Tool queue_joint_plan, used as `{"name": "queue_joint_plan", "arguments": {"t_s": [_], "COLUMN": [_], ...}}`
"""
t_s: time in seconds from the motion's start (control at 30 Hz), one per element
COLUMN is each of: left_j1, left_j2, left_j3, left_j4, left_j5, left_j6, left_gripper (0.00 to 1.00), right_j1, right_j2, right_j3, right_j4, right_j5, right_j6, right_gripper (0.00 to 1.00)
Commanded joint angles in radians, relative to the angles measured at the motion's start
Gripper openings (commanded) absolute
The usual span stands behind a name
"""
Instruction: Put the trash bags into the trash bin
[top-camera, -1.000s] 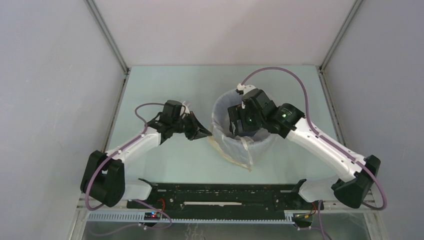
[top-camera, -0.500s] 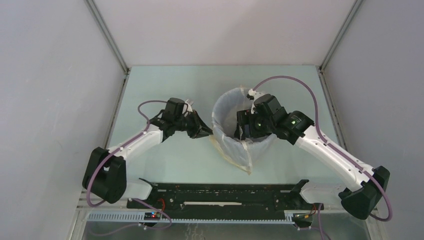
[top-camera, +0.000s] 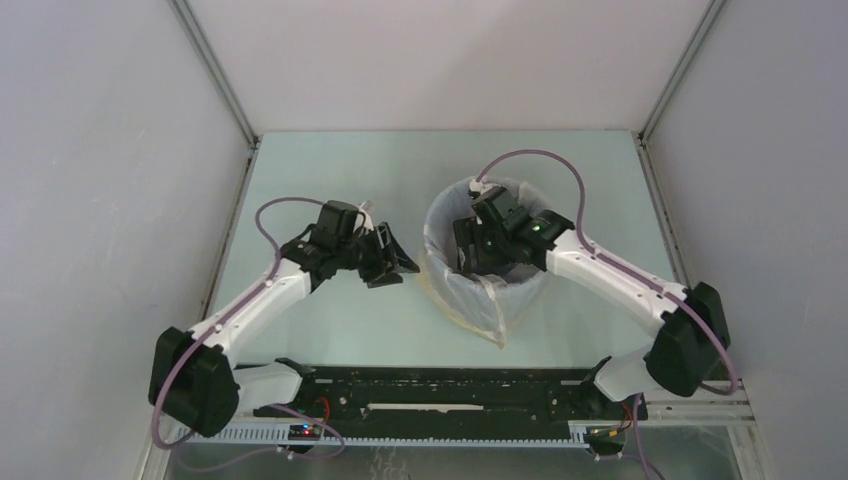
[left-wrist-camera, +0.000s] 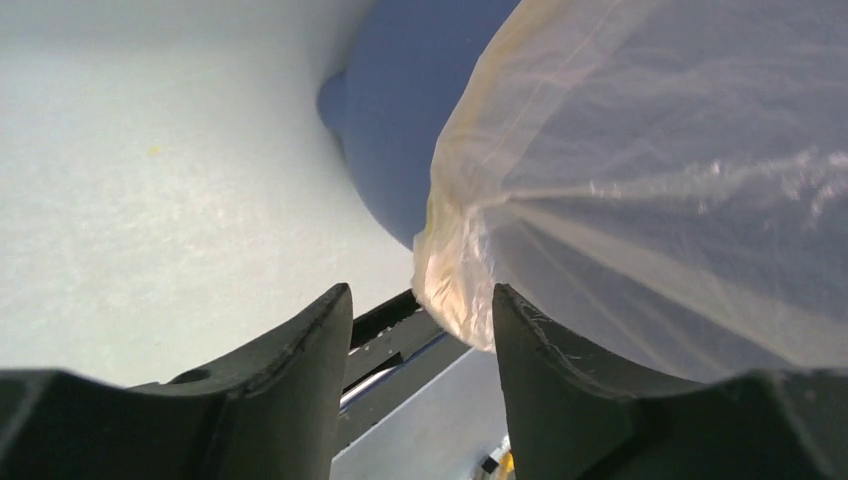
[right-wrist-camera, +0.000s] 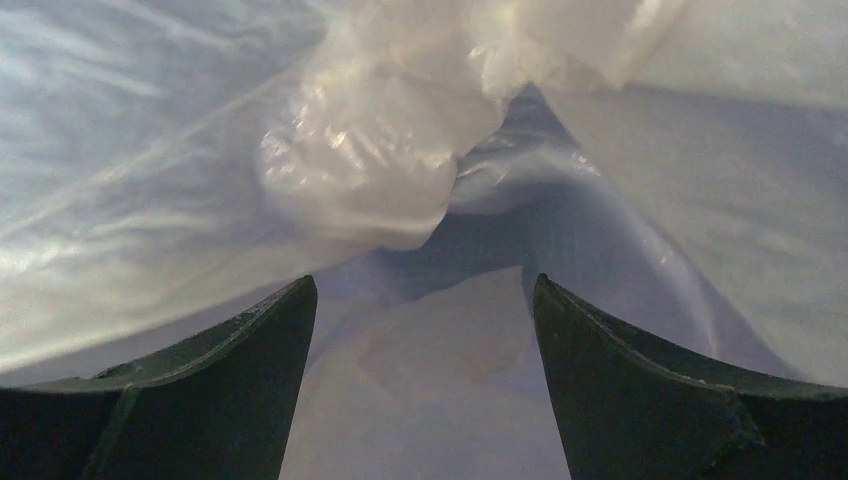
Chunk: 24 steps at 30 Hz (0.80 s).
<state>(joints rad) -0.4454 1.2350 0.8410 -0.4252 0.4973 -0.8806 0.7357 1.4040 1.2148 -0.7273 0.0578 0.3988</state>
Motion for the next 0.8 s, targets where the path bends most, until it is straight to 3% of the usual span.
{"name": "queue_joint_plan", "arguments": {"t_s": [0.0, 0.2, 0.4, 0.57, 0.77], "left_j1": [0.032, 0.079, 0.08, 0.08, 0.079], "left_j2": [-0.129, -0.277, -0.342, -0.36, -0.344], "left_j3": [0.038, 0.065, 0.141, 0.206, 0.287], "left_j4": [-0.122, -0.227, -0.29, -0.339, -0.348], "left_j5": [-0.102, -0.176, -0.197, -0.215, -0.213], "left_j6": [0.098, 0.134, 0.13, 0.136, 0.133], "left_gripper": [0.62, 0.72, 0.74, 0.74, 0.76], "right_j1": [0.039, 0.044, 0.043, 0.053, 0.054], "right_j2": [0.062, 0.148, 0.2, 0.146, 0.011], "right_j3": [-0.005, -0.103, -0.207, -0.187, -0.052], "right_j4": [0.116, 0.289, 0.426, 0.36, 0.134], "right_j5": [0.162, 0.143, 0.076, 0.109, 0.151], "right_j6": [-0.049, -0.061, -0.051, -0.058, -0.02], "right_gripper": [0.88, 0.88, 0.88, 0.89, 0.91]}}
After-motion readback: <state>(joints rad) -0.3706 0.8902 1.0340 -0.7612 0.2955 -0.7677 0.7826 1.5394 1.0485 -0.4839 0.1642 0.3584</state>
